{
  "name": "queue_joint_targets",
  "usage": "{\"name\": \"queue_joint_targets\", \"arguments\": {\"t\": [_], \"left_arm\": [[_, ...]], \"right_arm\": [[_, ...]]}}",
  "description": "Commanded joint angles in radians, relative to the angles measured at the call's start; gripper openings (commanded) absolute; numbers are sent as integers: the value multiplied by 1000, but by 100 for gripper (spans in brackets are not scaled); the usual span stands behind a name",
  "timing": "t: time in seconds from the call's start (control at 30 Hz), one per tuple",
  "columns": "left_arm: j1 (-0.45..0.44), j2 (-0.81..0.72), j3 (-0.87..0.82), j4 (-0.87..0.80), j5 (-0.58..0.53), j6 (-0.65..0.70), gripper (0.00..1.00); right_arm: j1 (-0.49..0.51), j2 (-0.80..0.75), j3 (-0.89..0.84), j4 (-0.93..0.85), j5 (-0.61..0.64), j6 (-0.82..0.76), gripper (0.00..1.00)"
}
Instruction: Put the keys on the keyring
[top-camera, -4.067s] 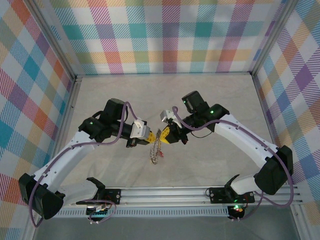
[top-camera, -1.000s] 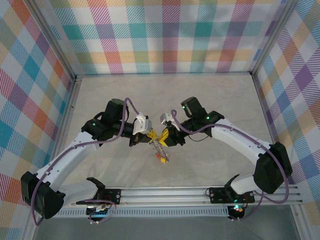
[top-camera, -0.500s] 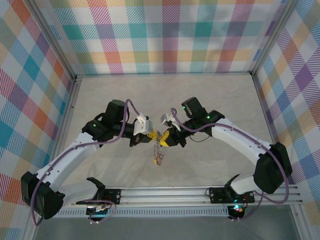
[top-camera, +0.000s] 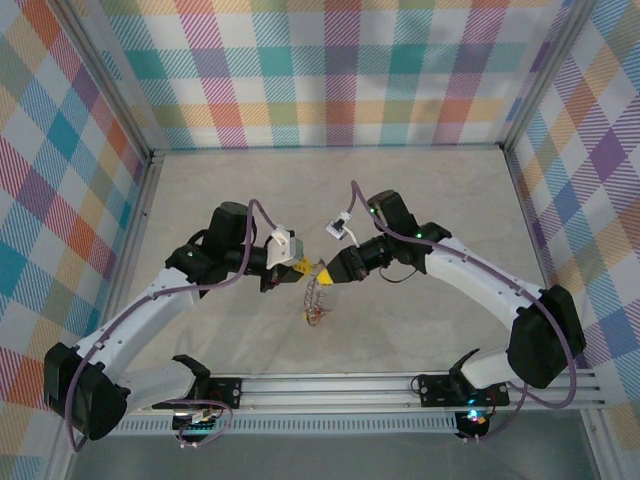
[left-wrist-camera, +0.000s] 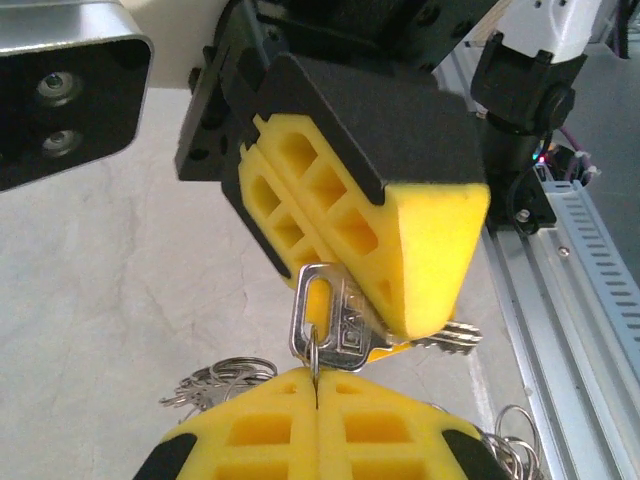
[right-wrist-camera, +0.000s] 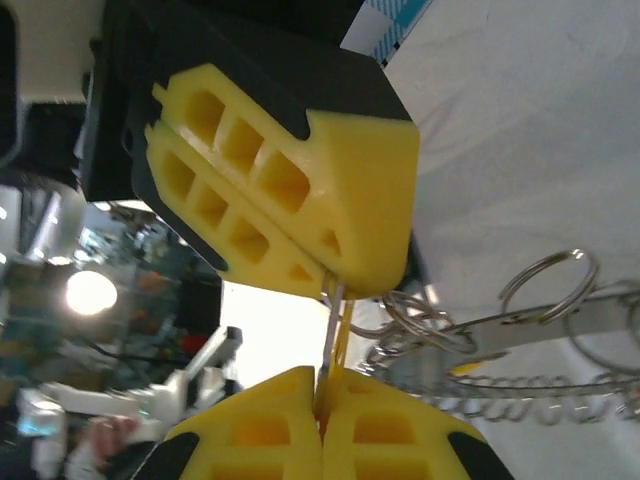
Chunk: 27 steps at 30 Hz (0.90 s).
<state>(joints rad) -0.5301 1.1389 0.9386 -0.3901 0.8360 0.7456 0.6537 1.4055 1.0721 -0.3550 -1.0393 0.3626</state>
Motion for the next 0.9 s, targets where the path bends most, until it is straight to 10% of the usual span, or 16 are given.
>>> {"name": "queue_joint_targets", "arguments": {"t": [0.0,0.87], "left_arm": [[-19,50,8,45,16,-24,0],[124,-167,-196,347,-481,-416,60]], "right_arm": [[33,-29,65,277,-146,346,0],[-53,150,263,242,62,1146,0]]}}
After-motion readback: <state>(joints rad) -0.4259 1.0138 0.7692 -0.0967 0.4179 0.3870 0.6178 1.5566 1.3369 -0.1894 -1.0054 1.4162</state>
